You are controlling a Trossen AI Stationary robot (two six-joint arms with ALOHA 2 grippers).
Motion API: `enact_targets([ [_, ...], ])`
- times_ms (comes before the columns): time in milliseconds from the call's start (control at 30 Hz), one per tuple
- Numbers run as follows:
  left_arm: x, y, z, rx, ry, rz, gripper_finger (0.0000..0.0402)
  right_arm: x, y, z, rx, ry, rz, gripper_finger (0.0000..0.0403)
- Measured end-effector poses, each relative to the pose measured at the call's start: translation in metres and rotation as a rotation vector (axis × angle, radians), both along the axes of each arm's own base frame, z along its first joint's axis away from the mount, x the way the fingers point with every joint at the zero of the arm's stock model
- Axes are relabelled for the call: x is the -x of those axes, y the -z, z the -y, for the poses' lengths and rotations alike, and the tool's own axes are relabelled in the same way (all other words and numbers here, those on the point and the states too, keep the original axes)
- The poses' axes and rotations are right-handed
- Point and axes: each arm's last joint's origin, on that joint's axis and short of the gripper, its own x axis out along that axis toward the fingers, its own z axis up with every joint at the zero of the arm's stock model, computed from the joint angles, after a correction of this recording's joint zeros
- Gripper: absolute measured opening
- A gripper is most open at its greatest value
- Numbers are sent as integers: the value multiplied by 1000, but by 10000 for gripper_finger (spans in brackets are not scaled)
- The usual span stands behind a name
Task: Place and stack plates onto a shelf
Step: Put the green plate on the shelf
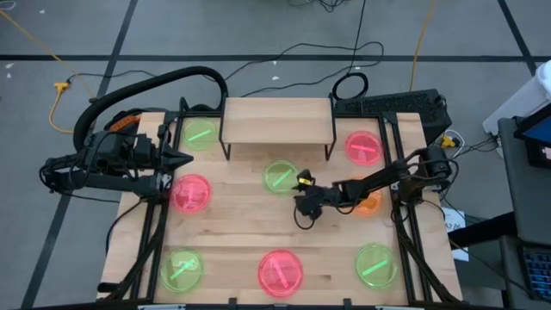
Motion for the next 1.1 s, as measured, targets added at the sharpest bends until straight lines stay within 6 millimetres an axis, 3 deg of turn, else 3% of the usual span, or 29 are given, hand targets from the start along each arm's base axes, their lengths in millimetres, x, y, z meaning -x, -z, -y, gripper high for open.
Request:
enact_targets([
  [267,0,0,0,0,0,-1,21,-4,22,13,12,33,-66,164],
  [633,0,0,0,0,0,0,21,-6,23,28,5,82,-50,139],
  [800,0,0,0,0,0,0,21,-6,23,32,-11,105,-48,99],
  [1033,0,0,0,0,0,0,21,-5,25,33,-40,82,-60,12],
  [1100,0,0,0,0,0,0,21,-5,25,33,-38,85,-62,5],
])
